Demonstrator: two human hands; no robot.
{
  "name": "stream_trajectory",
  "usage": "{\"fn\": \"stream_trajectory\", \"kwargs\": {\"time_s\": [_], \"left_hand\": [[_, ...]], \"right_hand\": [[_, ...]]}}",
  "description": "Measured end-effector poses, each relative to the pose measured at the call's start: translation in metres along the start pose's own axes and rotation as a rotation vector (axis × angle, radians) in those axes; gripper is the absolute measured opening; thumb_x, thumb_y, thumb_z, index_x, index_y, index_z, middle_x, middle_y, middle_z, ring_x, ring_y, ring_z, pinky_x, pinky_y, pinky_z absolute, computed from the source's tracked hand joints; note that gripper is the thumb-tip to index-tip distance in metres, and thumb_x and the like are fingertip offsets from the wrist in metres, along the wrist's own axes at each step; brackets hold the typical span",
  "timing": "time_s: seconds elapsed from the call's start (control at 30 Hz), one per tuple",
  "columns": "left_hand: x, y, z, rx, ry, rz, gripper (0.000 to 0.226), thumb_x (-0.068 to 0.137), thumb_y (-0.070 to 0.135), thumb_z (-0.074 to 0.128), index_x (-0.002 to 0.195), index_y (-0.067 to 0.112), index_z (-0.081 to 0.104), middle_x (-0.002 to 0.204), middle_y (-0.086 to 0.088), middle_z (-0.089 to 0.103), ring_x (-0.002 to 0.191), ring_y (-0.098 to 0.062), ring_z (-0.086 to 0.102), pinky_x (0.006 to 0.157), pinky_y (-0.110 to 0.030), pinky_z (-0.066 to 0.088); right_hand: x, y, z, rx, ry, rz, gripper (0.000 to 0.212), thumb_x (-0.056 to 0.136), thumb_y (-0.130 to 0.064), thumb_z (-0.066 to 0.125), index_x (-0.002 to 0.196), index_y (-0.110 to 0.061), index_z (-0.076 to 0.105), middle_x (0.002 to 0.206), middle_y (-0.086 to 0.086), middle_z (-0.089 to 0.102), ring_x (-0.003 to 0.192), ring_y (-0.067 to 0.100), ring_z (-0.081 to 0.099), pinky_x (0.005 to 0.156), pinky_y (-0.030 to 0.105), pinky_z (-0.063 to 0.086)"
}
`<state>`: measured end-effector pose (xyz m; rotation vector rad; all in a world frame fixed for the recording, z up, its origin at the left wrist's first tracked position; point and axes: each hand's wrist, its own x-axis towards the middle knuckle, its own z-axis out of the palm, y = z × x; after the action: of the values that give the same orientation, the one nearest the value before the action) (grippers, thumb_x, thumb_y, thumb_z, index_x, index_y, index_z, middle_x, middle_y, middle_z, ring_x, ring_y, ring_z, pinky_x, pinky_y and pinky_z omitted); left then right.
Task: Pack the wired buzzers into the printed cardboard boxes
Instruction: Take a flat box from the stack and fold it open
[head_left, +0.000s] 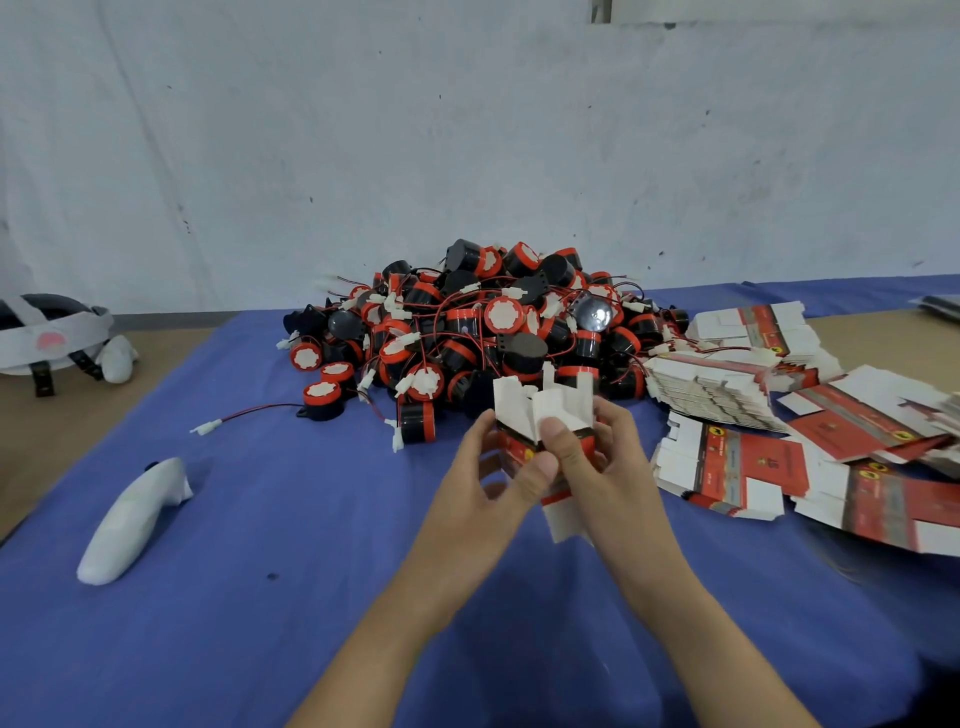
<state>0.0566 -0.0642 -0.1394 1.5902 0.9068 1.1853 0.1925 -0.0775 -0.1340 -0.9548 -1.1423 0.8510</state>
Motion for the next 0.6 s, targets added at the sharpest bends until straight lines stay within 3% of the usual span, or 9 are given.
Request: {"fn": "stream_trajectory", "kwargs": {"time_s": [0.07, 0.17, 0.37, 0.47, 0.53, 0.6], "left_hand": [[-0.001, 0.001, -0.001, -0.011, -0.005, 0.004, 0.049, 0.079, 0.067, 0.069, 0.120, 0.061, 0.043, 0.118, 0.042, 0.058, 0.113, 0.017, 0.055, 0.083, -0.002, 0.044], [-0.001, 0.002, -0.002, -0.017, 0.001, 0.021, 0.058, 0.070, 0.065, 0.071, 0.121, 0.061, 0.044, 0.120, 0.039, 0.059, 0.114, 0.014, 0.057, 0.084, -0.004, 0.046], [-0.002, 0.003, -0.005, -0.051, -0.040, 0.056, 0.069, 0.081, 0.050, 0.070, 0.144, 0.036, 0.045, 0.130, 0.019, 0.063, 0.121, -0.001, 0.060, 0.092, -0.017, 0.051], [-0.002, 0.005, -0.009, -0.050, -0.055, 0.059, 0.076, 0.079, 0.053, 0.069, 0.147, 0.032, 0.043, 0.132, 0.017, 0.063, 0.122, -0.003, 0.060, 0.095, -0.019, 0.051], [-0.001, 0.005, -0.011, -0.038, -0.056, 0.056, 0.077, 0.077, 0.055, 0.070, 0.147, 0.035, 0.043, 0.133, 0.017, 0.062, 0.123, -0.004, 0.059, 0.099, -0.024, 0.052], [0.000, 0.005, -0.012, -0.018, -0.031, 0.059, 0.071, 0.078, 0.057, 0.072, 0.142, 0.041, 0.045, 0.129, 0.021, 0.063, 0.121, -0.001, 0.059, 0.096, -0.021, 0.052]], "right_hand": [[-0.001, -0.001, 0.002, -0.006, -0.031, 0.001, 0.049, 0.071, -0.060, 0.067, 0.115, -0.046, 0.052, 0.106, -0.032, 0.065, 0.097, -0.007, 0.066, 0.070, 0.009, 0.052], [-0.001, -0.001, 0.002, 0.004, -0.058, -0.007, 0.050, 0.077, -0.061, 0.068, 0.123, -0.045, 0.055, 0.116, -0.022, 0.065, 0.106, -0.004, 0.064, 0.077, 0.012, 0.053], [-0.003, 0.001, 0.001, -0.021, -0.104, -0.006, 0.048, 0.082, -0.066, 0.062, 0.124, -0.045, 0.057, 0.135, -0.008, 0.059, 0.128, 0.013, 0.056, 0.101, 0.038, 0.051], [-0.003, 0.000, 0.000, 0.003, -0.123, -0.007, 0.054, 0.078, -0.068, 0.064, 0.125, -0.046, 0.053, 0.127, -0.015, 0.065, 0.121, 0.008, 0.061, 0.084, 0.023, 0.056], [-0.004, -0.001, -0.001, 0.003, -0.145, -0.041, 0.055, 0.084, -0.060, 0.062, 0.135, -0.045, 0.048, 0.128, -0.020, 0.064, 0.118, 0.003, 0.062, 0.083, 0.015, 0.053], [-0.006, -0.002, 0.000, -0.008, -0.173, -0.073, 0.056, 0.089, -0.057, 0.058, 0.142, -0.045, 0.045, 0.132, -0.021, 0.061, 0.119, 0.002, 0.062, 0.085, 0.015, 0.053]]}}
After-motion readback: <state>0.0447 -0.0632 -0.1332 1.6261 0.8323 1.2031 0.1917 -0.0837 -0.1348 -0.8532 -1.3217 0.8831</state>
